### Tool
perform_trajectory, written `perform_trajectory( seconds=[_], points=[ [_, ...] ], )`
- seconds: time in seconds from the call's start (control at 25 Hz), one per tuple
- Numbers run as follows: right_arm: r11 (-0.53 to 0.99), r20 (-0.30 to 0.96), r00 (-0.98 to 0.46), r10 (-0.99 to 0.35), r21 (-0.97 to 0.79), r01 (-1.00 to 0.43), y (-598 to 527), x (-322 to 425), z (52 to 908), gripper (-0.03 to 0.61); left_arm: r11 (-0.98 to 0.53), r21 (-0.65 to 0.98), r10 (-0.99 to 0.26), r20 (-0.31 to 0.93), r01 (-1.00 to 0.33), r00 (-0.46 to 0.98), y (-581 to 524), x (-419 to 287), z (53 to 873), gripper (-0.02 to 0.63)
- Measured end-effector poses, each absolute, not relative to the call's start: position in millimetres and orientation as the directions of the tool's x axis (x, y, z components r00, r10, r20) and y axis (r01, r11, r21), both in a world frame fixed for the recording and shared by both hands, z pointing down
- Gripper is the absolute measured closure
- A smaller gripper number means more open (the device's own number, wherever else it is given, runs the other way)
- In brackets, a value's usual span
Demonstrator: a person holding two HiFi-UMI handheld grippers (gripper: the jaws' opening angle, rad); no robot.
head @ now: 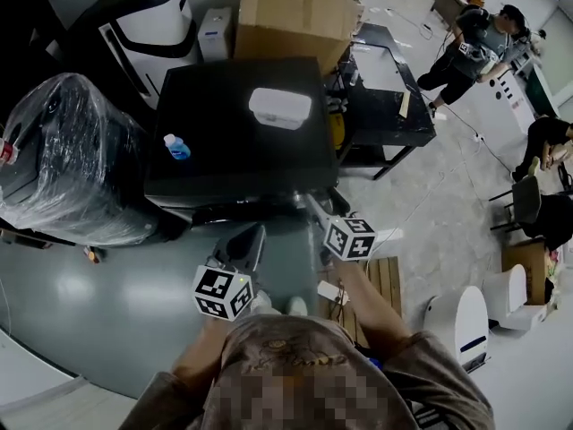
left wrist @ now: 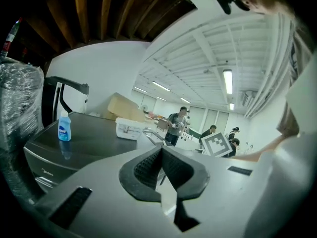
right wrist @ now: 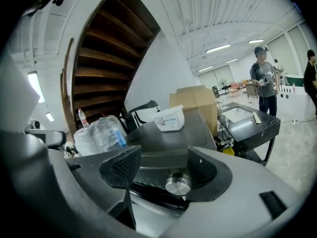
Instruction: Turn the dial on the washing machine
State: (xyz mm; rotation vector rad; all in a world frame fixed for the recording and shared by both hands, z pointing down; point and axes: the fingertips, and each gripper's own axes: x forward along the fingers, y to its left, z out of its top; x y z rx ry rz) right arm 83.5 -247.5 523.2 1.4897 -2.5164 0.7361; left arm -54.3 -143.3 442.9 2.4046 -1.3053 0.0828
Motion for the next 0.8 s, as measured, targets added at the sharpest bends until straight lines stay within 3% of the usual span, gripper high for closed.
perform_trajectory(
  seconds=[0.48, 0.8],
  points=[
    [0.573, 0.242, -0.616, -0.750, -0.228, -0.787, -151.3, 85.4, 418.0, 0.314, -0.591, 0.288, -0.738, 0.182, -0.753, 0.649, -143.1, -32.8, 401.4, 0.621],
    [0.500, 0.173, -0.541, -0.823, -0.231, -0.835, -111.4, 115.4, 402.2, 0.314, -0.580, 0.281, -0.749, 0.183, -0.764, 0.636, -116.9, -32.5, 400.9, 0.621]
  ],
)
